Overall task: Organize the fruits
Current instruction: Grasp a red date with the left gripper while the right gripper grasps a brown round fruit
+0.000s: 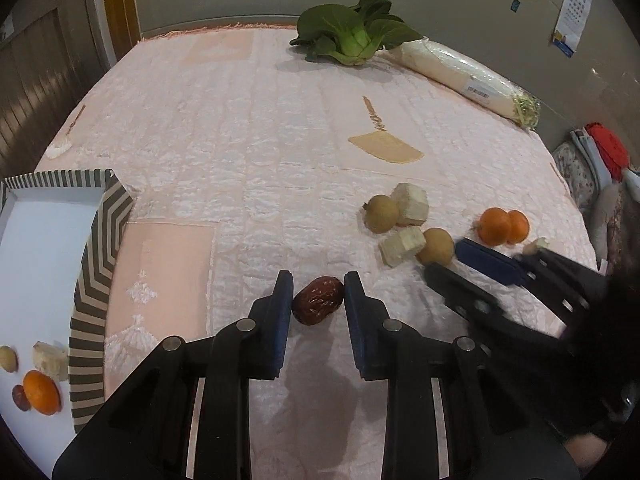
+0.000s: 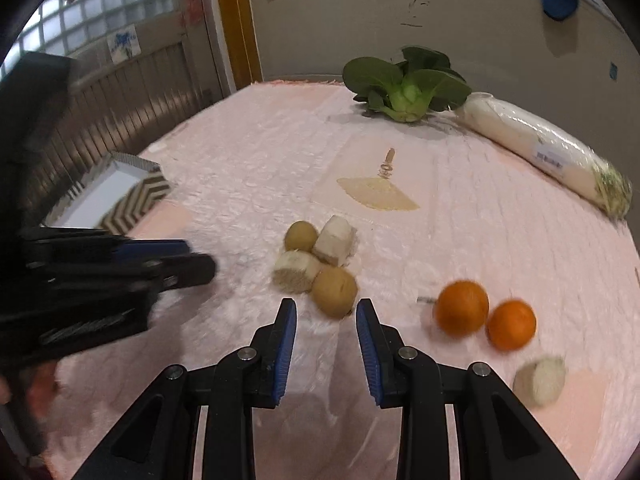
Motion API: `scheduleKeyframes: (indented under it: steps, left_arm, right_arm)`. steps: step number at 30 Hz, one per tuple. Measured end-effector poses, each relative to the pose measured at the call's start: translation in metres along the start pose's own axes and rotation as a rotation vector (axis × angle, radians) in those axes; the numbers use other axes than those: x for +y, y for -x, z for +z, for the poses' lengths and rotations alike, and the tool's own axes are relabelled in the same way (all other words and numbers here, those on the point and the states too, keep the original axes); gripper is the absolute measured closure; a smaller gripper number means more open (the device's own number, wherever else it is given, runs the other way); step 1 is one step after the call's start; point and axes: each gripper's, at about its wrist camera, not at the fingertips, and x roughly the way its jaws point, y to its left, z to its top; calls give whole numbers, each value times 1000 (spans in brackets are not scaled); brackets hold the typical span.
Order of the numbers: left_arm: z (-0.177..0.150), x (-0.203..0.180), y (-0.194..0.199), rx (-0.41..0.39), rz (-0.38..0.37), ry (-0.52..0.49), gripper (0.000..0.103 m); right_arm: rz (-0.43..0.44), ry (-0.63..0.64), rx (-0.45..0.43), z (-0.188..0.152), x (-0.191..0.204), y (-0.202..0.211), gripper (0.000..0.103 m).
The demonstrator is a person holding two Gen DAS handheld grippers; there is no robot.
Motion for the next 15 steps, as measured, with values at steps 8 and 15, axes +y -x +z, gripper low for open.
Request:
scheduleKeyframes:
  steps: [8,15]
  left_arm:
    - [-6,-1,0,8,2,-10,78]
    - [-15,-3,8,-3,2,-20,78]
  right_arm:
    - [7,20,1,7,-7,-18,78]
    - [-12,2,-33,-7,3,10,78]
